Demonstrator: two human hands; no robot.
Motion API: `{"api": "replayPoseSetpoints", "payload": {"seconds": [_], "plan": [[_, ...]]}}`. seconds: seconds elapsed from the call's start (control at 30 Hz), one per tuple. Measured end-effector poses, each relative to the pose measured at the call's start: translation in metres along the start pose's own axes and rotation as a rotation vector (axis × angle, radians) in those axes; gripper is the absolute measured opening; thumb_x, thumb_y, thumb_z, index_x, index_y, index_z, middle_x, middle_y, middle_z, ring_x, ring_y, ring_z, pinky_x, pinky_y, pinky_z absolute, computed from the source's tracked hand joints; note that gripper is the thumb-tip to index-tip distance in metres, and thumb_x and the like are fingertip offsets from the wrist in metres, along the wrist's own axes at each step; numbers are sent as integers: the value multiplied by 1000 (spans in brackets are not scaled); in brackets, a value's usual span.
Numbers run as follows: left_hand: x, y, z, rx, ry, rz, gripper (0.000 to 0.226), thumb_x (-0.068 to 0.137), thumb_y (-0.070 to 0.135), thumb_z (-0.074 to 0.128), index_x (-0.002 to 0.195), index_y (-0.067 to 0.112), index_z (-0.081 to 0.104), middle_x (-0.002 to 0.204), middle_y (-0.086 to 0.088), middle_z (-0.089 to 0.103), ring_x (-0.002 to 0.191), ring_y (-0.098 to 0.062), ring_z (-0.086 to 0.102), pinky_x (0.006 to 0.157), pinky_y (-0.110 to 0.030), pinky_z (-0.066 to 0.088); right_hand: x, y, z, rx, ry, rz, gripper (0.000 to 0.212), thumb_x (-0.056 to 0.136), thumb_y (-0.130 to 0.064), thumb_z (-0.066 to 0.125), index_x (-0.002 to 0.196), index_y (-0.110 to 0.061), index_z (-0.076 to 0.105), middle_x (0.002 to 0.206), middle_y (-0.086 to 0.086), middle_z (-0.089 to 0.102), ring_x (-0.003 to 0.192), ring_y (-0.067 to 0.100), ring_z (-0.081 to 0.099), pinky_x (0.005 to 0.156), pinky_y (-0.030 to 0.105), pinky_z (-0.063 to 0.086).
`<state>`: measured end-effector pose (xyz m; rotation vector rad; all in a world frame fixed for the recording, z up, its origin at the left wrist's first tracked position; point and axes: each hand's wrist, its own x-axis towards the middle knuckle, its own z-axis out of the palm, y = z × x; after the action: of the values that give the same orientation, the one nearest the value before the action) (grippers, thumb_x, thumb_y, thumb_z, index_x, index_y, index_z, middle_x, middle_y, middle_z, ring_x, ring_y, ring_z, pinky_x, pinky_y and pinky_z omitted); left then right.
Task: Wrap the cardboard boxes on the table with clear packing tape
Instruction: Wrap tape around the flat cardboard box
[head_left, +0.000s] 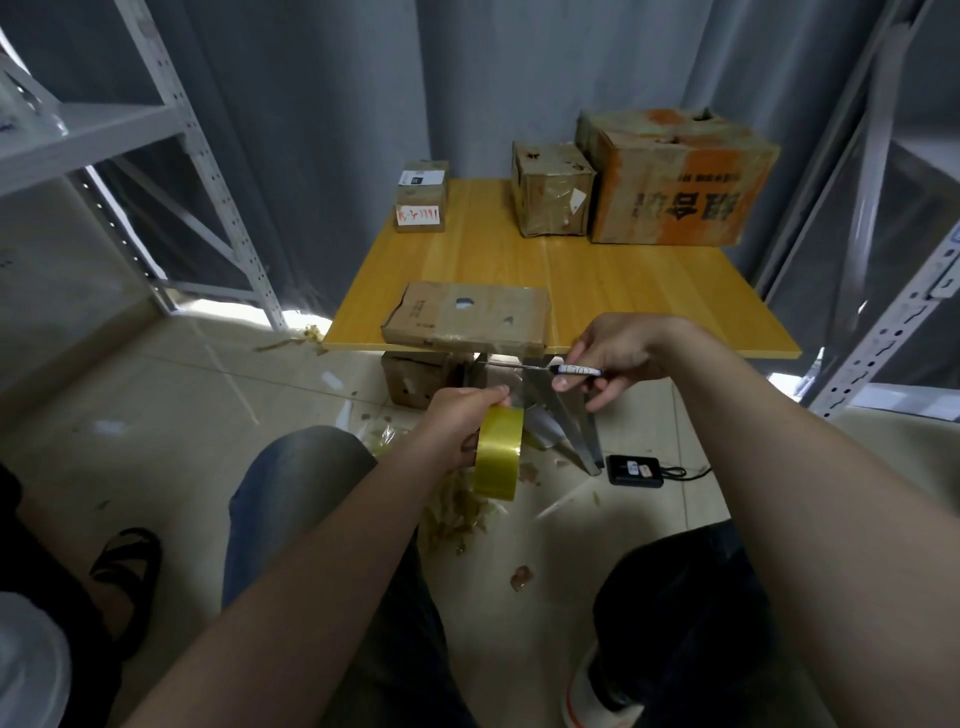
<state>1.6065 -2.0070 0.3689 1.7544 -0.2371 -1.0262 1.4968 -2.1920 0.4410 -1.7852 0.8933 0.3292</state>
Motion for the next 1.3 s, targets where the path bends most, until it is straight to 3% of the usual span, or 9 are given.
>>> {"api": "replayPoseSetpoints", "payload": {"seconds": [0.2, 0.33, 0.53, 0.8, 0.87, 0.93, 1.0, 1.1, 1.3], "plan": [[1, -1, -2, -25, 2, -3, 20, 97, 34, 71, 106, 17, 77, 88, -6, 65, 66, -18, 58, 52, -23, 53, 2, 2, 1, 1, 38, -3, 42, 74, -12, 89, 107, 5, 69, 66, 9, 63, 47, 9, 53, 55, 27, 61], [-2, -1, -2, -28, 3, -2, 22, 97, 33, 71, 107, 15, 77, 80, -4, 63, 61, -17, 56, 49, -20, 51, 4, 3, 3, -15, 50, -11, 42, 77, -10, 88, 110, 7, 68, 66, 9, 62, 45, 9, 53, 54, 27, 61], [-2, -1, 0, -19, 13, -8, 21, 97, 33, 71, 108, 16, 76, 87, -5, 65, 68, -18, 60, 57, -25, 52, 7, 6, 5, -65, 34, 13, 28, 79, -8, 87, 99, 5, 72, 66, 11, 62, 46, 11, 51, 62, 33, 64], [-1, -5, 1, 3, 14, -25, 19, 99, 29, 68, 105, 13, 76, 75, -5, 60, 59, -18, 54, 51, -24, 49, 10, 6, 13, -229, 31, 22, 37, 81, -6, 86, 110, 12, 70, 52, 7, 55, 49, 17, 55, 62, 34, 64], [-1, -7, 1, 27, -1, -44, 15, 97, 27, 70, 100, 12, 74, 74, -6, 58, 58, -19, 55, 48, -23, 50, 11, 8, 13, -251, 25, 20, 41, 79, -7, 88, 111, 13, 70, 58, 10, 56, 50, 19, 56, 69, 40, 65], [0, -10, 0, 75, -39, -69, 18, 94, 26, 72, 102, 10, 72, 78, -8, 63, 63, -21, 62, 56, -28, 56, 7, 5, 11, -269, 9, 4, 41, 77, -8, 89, 109, 11, 71, 61, 12, 58, 53, 20, 57, 74, 42, 65], [0, -12, 0, 120, -72, -83, 25, 92, 25, 73, 109, 7, 71, 83, -9, 68, 69, -24, 69, 68, -35, 60, -3, -2, 6, -275, -13, -27, 36, 76, -5, 89, 104, 9, 71, 60, 13, 59, 53, 19, 56, 71, 40, 65], [-2, -8, 1, 115, -77, -69, 22, 94, 24, 72, 109, 8, 70, 86, -10, 69, 73, -25, 71, 73, -38, 62, -16, -10, -3, -278, -13, -60, 29, 77, -4, 89, 99, 5, 72, 69, 13, 64, 53, 16, 56, 66, 36, 65], [-9, 9, -5, 182, -123, -8, 16, 95, 25, 71, 102, 10, 73, 67, -2, 65, 60, -19, 65, 62, -32, 60, -30, -8, -29, -174, -11, -43, 28, 71, -3, 88, 93, -1, 73, 75, 15, 68, 54, 15, 57, 72, 39, 66]]}}
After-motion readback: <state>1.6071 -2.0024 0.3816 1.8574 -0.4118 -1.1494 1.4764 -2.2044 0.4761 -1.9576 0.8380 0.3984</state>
